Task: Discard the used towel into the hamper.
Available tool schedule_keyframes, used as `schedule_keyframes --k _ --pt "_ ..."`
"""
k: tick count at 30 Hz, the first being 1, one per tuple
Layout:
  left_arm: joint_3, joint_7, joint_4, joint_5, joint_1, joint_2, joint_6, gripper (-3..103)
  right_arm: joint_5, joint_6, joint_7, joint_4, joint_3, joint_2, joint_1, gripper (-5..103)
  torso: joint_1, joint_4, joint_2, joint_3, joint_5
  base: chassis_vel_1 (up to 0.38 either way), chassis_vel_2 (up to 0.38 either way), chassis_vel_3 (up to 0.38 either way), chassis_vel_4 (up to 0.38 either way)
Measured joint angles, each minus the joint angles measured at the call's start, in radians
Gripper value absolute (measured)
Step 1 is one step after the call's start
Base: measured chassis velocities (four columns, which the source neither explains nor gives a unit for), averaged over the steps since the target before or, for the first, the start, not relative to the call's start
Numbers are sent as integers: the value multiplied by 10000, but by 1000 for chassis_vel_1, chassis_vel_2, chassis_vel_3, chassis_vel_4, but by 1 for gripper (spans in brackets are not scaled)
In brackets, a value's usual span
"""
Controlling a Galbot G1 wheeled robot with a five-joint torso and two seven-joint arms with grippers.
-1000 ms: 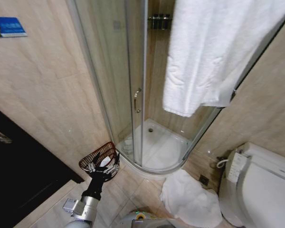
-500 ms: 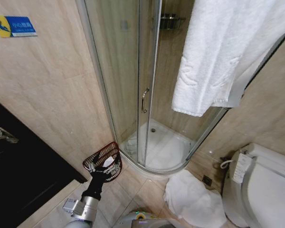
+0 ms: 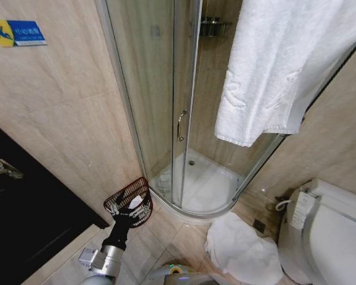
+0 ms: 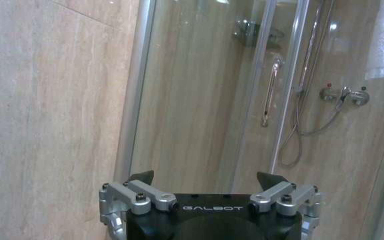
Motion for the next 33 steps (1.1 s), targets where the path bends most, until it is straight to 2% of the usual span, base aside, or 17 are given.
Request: schedule_keyframes --k 1,3,4,6,8,9,11,12,15,20,23,27,33 --pt "0 0 0 0 0 0 0 100 0 0 0 0 0 0 0 100 0 0 0 0 0 0 0 0 0" --pt "1 0 -1 0 0 -1 0 100 588 58 193 -70 62 -445 -68 100 0 1 0 0 -1 0 0 0 0" --pt "0 0 0 0 0 0 0 100 1215 172 480 -165 141 -929 -105 100 0 1 0 0 0 0 0 0 0" --pt "-1 0 -1 0 0 0 0 100 1325 200 559 -191 167 -1037 -111 100 0 1 0 0 0 0 0 0 0" --pt "0 0 -1 0 0 0 0 100 1560 362 1144 -416 418 -1638 -240 100 0 0 0 0 -3 0 0 0 0" --pt "0 0 -1 0 0 0 0 100 1560 362 1144 -416 418 -1638 -240 100 0 0 0 0 -3 0 0 0 0" --pt "0 0 0 0 -1 0 0 100 1541 541 1890 -720 740 -2242 -494 100 -1 0 0 0 0 0 0 0 0" --pt "0 0 0 0 -1 0 0 100 1541 541 1890 -720 740 -2242 -494 100 -1 0 0 0 0 0 0 0 0" --pt "0 0 -1 0 0 0 0 100 1498 642 2281 -1312 1054 -2826 -736 100 0 1 0 0 2 0 0 0 0" --pt "-1 0 -1 0 0 0 0 100 1594 670 2257 -1879 1334 -3303 -935 100 0 0 0 0 2 0 0 0 0" --pt "0 0 -1 0 0 0 0 100 1983 688 2128 -2135 1731 -3708 -1253 100 0 -1 1 0 2 0 0 0 0" --pt "-1 0 0 0 0 0 0 100 2730 750 2081 -2183 2775 -4164 -2234 100 0 2 0 0 -2 0 0 0 0" --pt "0 0 0 0 0 -1 0 100 2806 764 2170 -2481 3577 -4456 -3164 100 0 2 1 0 0 0 0 0 0"
